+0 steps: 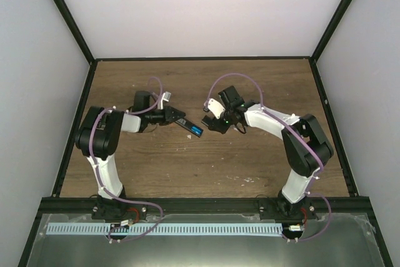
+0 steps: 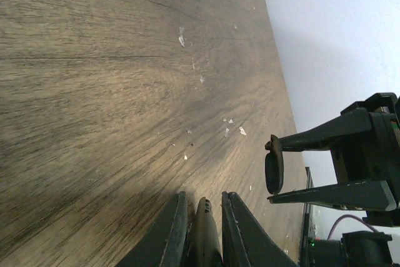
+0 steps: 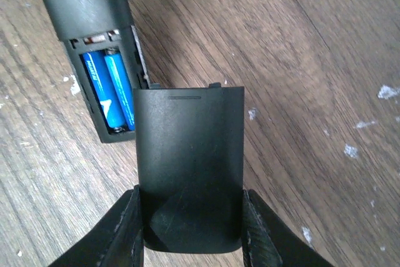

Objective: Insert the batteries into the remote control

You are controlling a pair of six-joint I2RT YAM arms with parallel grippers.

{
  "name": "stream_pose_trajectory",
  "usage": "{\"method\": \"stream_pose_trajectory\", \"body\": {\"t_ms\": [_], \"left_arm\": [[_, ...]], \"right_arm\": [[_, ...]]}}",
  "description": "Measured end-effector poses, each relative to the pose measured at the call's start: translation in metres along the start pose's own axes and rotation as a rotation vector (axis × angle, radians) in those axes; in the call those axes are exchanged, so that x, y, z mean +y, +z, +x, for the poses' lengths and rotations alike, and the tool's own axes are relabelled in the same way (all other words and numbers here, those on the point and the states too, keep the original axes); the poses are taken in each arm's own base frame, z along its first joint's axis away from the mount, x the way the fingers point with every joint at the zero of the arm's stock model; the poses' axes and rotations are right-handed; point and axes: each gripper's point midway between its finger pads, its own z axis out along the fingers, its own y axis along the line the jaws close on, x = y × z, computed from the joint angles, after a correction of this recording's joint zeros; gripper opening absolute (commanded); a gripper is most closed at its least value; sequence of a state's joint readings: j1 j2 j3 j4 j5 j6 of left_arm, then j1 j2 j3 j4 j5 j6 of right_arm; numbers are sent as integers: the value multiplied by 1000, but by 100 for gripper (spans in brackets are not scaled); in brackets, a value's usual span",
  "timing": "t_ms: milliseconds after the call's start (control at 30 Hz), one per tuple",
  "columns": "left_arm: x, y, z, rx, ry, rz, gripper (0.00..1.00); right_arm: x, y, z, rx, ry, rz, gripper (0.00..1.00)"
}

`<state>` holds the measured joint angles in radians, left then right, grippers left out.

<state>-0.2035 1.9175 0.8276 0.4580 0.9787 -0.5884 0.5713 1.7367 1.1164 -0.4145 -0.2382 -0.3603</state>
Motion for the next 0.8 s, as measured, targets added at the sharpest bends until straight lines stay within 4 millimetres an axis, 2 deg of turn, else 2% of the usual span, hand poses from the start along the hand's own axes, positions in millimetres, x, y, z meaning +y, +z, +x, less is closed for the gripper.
{"method": "stream_pose_trajectory", "body": {"t_ms": [267, 433, 633, 800], "left_arm": [[3, 5, 5, 40, 8, 34, 0], [8, 9, 12, 80, -9, 59, 0], [7, 9, 15, 94, -2, 67, 0], [7, 9, 15, 96, -3, 67, 0]], "right_arm": [[13, 1, -10, -53, -50, -64, 27], [29, 5, -15, -65, -96, -110, 28], [47, 21, -7, -24, -133, -151, 28], [54, 33, 3, 18, -139, -164, 28]]}}
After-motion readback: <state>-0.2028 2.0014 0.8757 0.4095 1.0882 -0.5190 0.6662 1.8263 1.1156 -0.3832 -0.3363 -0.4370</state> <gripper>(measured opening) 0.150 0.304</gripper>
